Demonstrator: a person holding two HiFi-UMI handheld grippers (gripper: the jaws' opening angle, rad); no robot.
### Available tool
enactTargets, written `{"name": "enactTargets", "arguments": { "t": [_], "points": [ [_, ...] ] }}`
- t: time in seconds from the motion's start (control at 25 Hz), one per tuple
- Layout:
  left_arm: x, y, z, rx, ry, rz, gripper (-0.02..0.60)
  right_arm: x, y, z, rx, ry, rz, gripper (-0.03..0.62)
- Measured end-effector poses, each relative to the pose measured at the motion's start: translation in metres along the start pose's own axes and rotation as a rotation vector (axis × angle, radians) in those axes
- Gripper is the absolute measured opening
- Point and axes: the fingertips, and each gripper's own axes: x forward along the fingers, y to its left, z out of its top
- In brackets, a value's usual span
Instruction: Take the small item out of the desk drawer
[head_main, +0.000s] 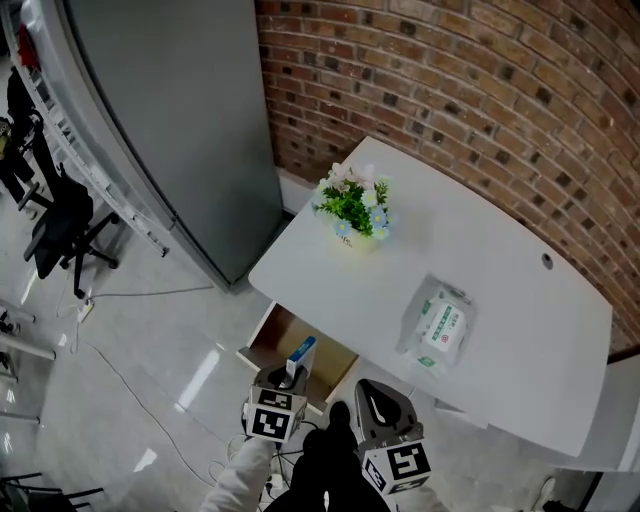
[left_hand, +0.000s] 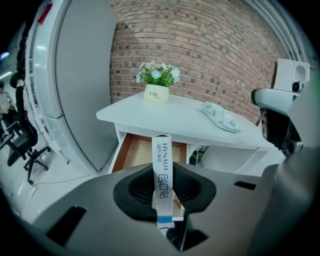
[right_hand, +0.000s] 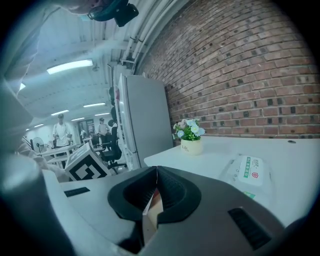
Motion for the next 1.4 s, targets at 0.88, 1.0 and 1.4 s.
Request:
{"name": "enactTargets", "arguments": {
  "t": [0.88,1.0,1.4],
  "points": [
    [-0.129,-0.014,0.04,-0.024,-0.279,0.028,0.086,-0.041,0.05,0.026,-0.045,-0.071,0.0,0.028],
    [-0.145,-0.018,0.046,-0.029,-0.316,0.025,0.086,-0.047,0.056,0.028,-0.048,-0.075,0.003,0.028],
    [-0.182,-0.027,0.062,-0.023,-0.403,0.031,0.086,-0.061,0.063,0.037,-0.06,-0.099,-0.002,0.028]
  ]
}}
